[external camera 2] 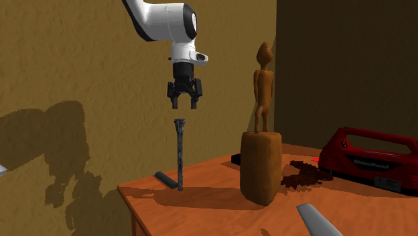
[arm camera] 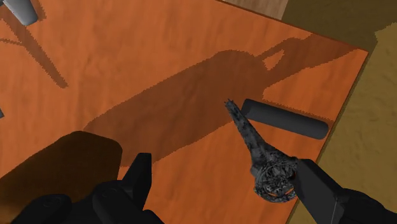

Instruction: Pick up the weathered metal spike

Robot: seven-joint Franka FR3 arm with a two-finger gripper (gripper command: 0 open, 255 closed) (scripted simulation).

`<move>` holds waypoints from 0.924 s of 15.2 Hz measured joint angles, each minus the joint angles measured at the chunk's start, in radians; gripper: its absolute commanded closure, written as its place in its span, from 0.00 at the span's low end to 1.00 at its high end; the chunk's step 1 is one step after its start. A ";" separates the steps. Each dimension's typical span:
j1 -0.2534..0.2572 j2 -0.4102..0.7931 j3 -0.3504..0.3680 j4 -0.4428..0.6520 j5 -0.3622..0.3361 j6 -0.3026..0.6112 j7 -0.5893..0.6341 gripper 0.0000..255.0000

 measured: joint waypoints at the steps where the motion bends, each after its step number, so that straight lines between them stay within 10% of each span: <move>1: 0.019 0.056 0.003 0.079 -0.018 -0.028 0.013 0.00; 5: 0.096 0.249 0.004 0.343 -0.075 -0.116 0.048 0.00; 13: 0.089 0.251 0.004 0.253 -0.076 -0.027 0.055 0.00; 14: 0.088 0.249 0.004 0.248 -0.076 -0.024 0.055 1.00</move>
